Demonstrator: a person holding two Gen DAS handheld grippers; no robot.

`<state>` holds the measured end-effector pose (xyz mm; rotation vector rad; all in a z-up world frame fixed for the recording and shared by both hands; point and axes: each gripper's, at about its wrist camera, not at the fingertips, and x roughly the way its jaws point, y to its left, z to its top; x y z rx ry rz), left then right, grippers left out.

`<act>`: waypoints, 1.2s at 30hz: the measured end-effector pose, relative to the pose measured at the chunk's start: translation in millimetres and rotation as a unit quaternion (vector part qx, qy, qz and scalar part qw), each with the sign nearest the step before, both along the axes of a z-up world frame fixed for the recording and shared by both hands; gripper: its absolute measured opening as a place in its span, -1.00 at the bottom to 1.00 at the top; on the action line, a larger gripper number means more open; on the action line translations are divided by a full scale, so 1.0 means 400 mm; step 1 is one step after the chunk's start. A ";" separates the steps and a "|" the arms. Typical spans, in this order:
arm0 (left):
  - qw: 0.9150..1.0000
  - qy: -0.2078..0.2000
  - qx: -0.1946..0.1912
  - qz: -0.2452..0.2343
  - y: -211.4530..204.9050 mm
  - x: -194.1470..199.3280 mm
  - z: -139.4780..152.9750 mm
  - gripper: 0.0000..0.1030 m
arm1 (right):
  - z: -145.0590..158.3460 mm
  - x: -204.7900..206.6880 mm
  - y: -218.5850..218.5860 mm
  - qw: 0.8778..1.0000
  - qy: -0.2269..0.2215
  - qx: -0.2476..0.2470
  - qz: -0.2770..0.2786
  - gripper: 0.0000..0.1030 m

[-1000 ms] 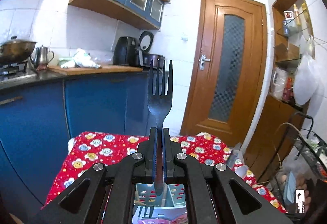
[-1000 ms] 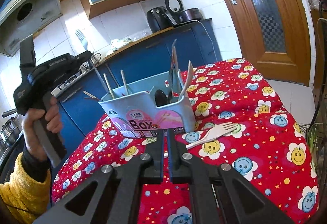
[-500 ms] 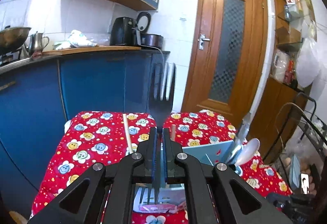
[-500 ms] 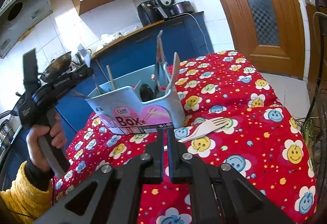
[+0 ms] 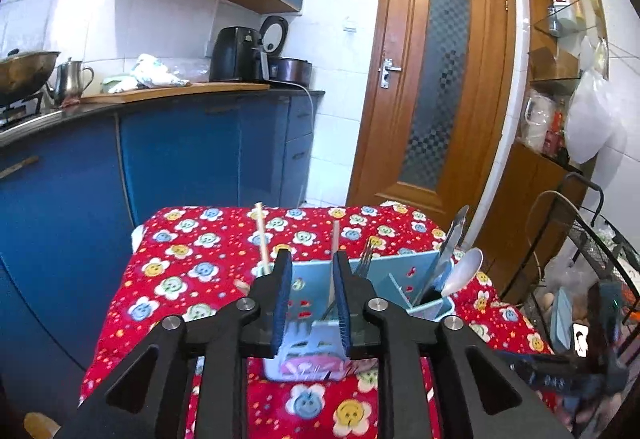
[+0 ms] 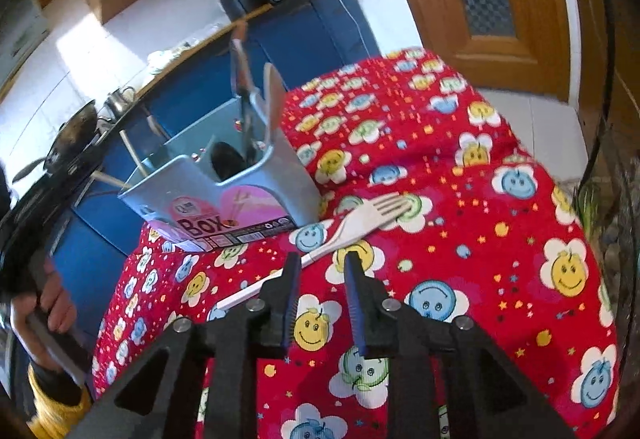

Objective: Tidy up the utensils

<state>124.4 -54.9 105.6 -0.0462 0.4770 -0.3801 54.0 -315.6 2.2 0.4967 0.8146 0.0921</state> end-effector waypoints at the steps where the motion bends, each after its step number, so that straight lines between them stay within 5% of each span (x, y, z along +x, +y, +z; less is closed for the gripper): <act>1: 1.000 0.002 0.001 0.001 0.008 -0.006 0.000 -0.52 | -0.002 0.004 -0.003 1.000 0.005 0.005 -0.003 -0.45; 20: 0.998 0.053 0.007 0.030 0.129 -0.061 -0.080 -0.45 | -0.030 0.126 0.010 0.987 0.132 0.022 -0.094 -0.33; 30: 0.997 0.077 -0.015 0.026 0.156 -0.052 -0.122 -0.46 | -0.027 0.191 0.040 0.973 0.202 -0.025 -0.108 -0.31; 36: 0.996 0.089 -0.025 0.018 0.154 -0.053 -0.139 -0.46 | -0.033 0.200 0.042 0.970 0.209 -0.038 -0.115 -0.71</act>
